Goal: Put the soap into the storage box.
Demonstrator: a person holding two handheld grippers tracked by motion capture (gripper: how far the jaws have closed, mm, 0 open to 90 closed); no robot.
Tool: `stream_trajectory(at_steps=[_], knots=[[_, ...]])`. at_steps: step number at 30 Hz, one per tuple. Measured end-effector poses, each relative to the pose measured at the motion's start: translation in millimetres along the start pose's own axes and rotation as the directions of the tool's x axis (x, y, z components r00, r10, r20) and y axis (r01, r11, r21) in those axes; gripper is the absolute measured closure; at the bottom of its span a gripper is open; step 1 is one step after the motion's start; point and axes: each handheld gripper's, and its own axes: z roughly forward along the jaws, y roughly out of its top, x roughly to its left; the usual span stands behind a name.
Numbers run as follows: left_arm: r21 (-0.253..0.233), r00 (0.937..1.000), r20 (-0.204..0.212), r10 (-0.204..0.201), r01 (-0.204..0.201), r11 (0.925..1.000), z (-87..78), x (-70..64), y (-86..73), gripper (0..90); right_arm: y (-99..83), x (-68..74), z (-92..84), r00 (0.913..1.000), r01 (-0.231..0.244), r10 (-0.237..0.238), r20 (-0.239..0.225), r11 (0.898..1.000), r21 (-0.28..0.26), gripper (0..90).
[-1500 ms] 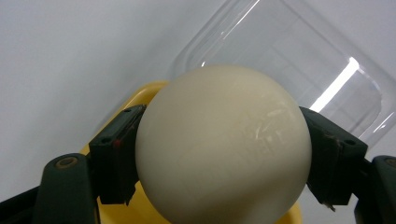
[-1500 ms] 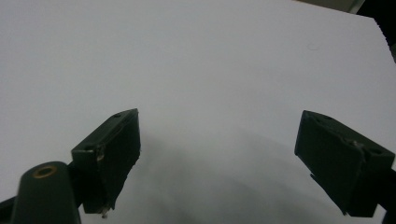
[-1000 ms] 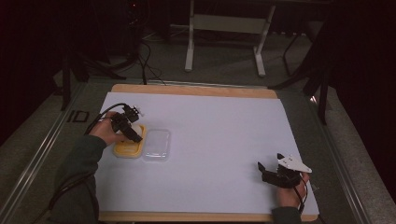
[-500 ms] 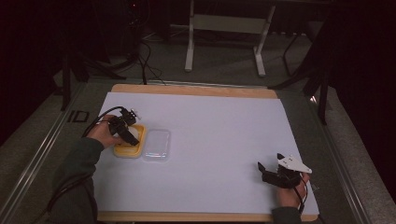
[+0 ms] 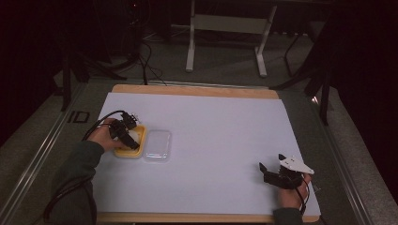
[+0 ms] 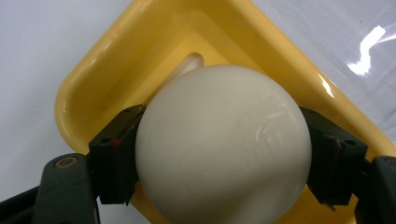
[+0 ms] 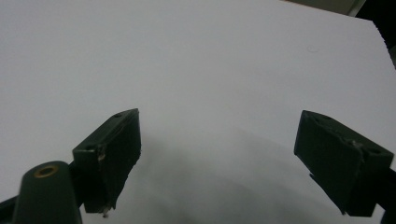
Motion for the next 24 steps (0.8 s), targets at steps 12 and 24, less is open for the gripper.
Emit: stream_trajectory(at_steps=[12,24], knots=[[-0.053,0.9999,0.01,0.01,-0.009,0.9986,-3.4,1.1,-5.2,19.2,0.0,0.0,0.0,1.0,0.001,-0.001,-0.001,1.0,-0.001,14.7],[-0.132,0.9993,0.036,0.011,-0.006,0.9913,-27.5,3.4,-8.4,15.1,0.0,0.4,0.1,1.0,0.003,-0.003,0.0,1.0,0.0,14.7]])
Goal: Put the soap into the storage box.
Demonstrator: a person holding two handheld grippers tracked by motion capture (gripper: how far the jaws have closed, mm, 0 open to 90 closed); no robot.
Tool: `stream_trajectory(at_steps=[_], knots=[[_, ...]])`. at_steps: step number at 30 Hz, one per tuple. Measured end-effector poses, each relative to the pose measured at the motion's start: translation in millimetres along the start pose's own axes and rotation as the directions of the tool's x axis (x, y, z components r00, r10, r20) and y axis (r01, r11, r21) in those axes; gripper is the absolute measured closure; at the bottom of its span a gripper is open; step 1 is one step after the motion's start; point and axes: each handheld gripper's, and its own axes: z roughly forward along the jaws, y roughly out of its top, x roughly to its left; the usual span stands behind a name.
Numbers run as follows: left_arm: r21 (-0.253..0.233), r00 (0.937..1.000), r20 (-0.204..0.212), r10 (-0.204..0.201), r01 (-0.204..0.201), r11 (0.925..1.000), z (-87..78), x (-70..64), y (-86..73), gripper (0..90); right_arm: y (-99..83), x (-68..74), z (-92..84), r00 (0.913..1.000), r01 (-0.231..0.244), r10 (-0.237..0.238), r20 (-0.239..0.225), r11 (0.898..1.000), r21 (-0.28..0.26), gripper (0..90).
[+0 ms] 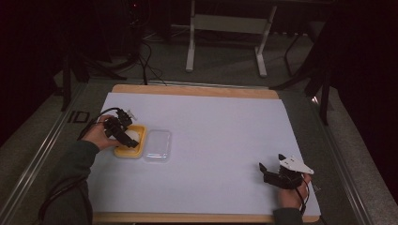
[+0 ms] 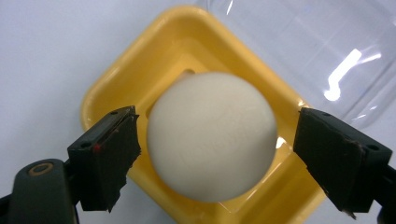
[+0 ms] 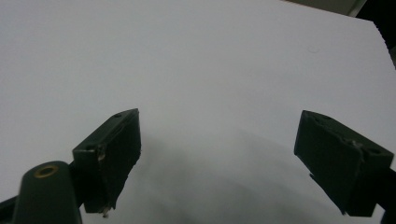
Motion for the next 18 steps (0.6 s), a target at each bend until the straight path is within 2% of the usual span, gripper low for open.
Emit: stream_trajectory(at_steps=[4,6,18], knots=[[-0.061,0.9997,0.025,0.005,-0.004,0.9981,-12.1,-3.2,2.0,17.0,0.0,-0.1,0.0,1.0,0.0,0.0,0.0,1.0,0.0,14.7],[-0.077,0.9992,0.03,0.026,-0.023,0.9968,-16.8,-5.8,3.9,19.1,0.0,0.0,0.0,1.0,-0.001,0.001,0.001,1.0,0.0,14.7],[-0.098,0.9929,-0.014,0.118,-0.119,0.9881,-29.1,-32.1,16.1,22.2,0.1,-0.3,0.3,1.0,-0.004,0.004,-0.001,1.0,0.004,14.7]])
